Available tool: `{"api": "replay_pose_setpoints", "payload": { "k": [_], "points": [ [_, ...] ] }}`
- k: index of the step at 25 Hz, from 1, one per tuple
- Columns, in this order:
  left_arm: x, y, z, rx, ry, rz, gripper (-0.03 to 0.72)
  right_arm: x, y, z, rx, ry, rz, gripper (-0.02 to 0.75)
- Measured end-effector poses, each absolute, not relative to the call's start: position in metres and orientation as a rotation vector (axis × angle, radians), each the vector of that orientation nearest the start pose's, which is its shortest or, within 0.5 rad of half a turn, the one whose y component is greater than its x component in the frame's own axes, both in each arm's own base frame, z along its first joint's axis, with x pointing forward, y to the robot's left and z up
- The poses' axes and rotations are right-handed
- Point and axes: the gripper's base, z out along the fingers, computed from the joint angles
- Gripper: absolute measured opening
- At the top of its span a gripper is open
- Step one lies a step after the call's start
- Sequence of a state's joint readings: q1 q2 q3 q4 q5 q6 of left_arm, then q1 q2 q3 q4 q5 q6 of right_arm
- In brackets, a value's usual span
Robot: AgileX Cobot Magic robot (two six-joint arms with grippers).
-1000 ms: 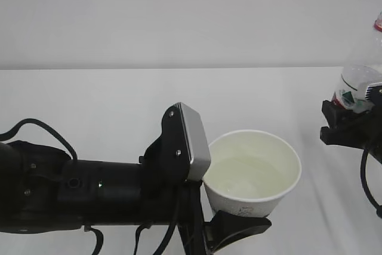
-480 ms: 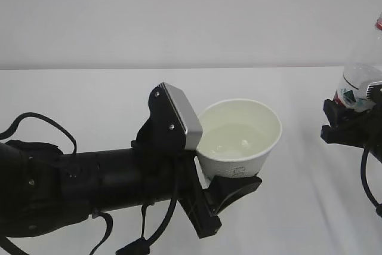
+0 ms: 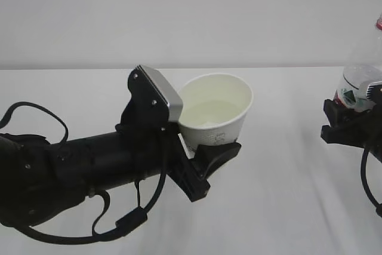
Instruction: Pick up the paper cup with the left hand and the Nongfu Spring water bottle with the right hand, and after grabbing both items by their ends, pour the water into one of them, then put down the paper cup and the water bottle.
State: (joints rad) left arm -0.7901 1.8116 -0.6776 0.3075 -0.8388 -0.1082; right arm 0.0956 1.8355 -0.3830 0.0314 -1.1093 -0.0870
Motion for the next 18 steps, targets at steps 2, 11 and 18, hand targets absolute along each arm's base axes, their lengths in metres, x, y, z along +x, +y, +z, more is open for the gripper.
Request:
{"api": "replay_pose_setpoints", "payload": {
  "k": [2, 11, 18],
  "points": [
    [0.229, -0.247, 0.162, 0.910, 1.603, -0.672, 0.540, 0.271, 0.023, 0.121, -0.134, 1.822, -0.010, 0.449],
    [0.260, -0.215, 0.165, 0.764, 1.624, -0.591, 0.540, 0.271, 0.023, 0.121, -0.134, 1.822, -0.010, 0.449],
    [0.280, -0.188, 0.166, 0.661, 1.653, -0.520, 0.540, 0.271, 0.023, 0.121, -0.133, 1.822, -0.010, 0.449]
  ]
}}
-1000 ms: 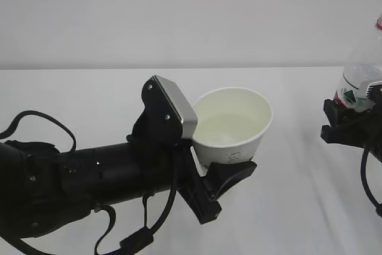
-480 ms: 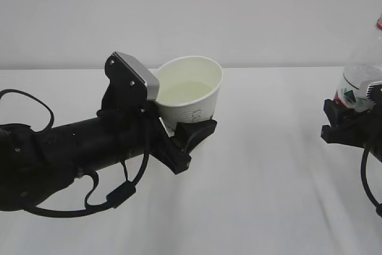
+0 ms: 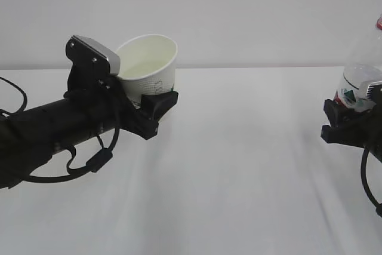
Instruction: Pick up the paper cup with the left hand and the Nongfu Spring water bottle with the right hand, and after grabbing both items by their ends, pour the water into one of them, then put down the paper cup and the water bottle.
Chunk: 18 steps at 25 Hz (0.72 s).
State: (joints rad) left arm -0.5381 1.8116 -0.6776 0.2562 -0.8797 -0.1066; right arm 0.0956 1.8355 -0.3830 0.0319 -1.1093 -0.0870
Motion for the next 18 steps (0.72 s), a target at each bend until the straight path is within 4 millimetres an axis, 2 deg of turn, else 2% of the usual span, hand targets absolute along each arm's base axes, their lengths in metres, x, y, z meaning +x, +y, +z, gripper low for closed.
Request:
{"api": "replay_pose_setpoints", "payload": {
  "k": [9, 18],
  "points": [
    [0.300, -0.156, 0.166, 0.523, 1.688, -0.438, 0.540, 0.271, 0.023, 0.120, -0.132, 1.827, -0.011, 0.449],
    [0.316, -0.122, 0.166, 0.383, 1.714, -0.356, 0.540, 0.270, 0.024, 0.103, -0.149, 1.888, -0.007, 0.449]
  ]
}}
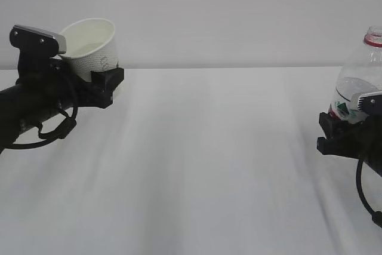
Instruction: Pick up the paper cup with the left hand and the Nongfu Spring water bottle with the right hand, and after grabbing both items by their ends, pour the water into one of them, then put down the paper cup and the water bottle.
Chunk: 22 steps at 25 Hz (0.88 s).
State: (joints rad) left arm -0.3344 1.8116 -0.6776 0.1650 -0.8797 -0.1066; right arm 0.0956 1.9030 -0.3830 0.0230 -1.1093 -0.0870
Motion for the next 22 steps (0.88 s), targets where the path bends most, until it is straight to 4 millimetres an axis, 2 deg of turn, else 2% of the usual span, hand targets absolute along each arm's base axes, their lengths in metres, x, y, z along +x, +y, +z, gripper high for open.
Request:
{"api": "replay_pose_setpoints", "payload": {
  "k": [10, 16, 22],
  "points": [
    [0.329, -0.085, 0.166, 0.235, 1.698, -0.277, 0.540, 0.270, 0.024, 0.102, -0.151, 1.890, -0.006, 0.449],
    [0.334, -0.072, 0.163, 0.168, 1.687, -0.248, 0.539, 0.270, 0.025, 0.102, -0.165, 1.889, 0.002, 0.449],
    [0.337, -0.066, 0.144, 0.123, 1.727, -0.218, 0.539, 0.270, 0.027, 0.102, -0.185, 1.887, 0.012, 0.449]
  ]
}}
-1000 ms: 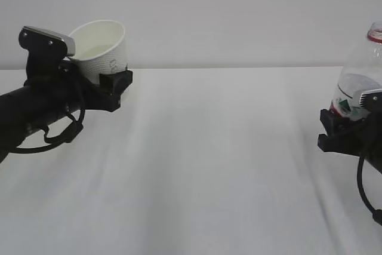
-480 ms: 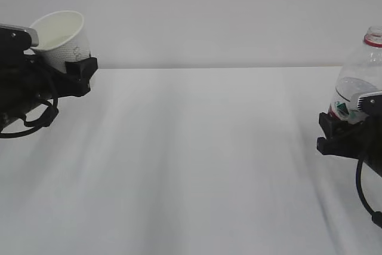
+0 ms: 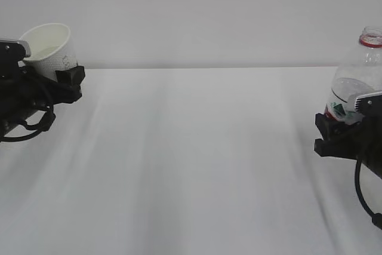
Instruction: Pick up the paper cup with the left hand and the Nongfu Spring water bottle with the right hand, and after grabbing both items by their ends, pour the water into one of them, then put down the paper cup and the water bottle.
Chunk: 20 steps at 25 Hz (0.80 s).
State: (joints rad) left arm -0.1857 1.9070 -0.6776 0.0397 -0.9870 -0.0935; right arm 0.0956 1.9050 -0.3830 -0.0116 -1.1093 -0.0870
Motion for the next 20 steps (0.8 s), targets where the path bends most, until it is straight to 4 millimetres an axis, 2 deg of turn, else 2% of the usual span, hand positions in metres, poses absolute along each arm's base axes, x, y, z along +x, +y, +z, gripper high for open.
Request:
{"api": "replay_pose_setpoints", "payload": {
  "k": [8, 16, 20],
  "points": [
    [0.338, -0.066, 0.141, 0.164, 1.717, -0.172, 0.538, 0.270, 0.028, 0.102, -0.205, 1.885, 0.023, 0.449],
    [0.340, -0.062, 0.127, 0.116, 1.736, -0.149, 0.534, 0.270, 0.029, 0.102, -0.208, 1.885, 0.024, 0.449],
    [0.340, -0.061, 0.128, 0.099, 1.717, -0.144, 0.533, 0.270, 0.029, 0.102, -0.208, 1.885, 0.024, 0.449]
  ]
}}
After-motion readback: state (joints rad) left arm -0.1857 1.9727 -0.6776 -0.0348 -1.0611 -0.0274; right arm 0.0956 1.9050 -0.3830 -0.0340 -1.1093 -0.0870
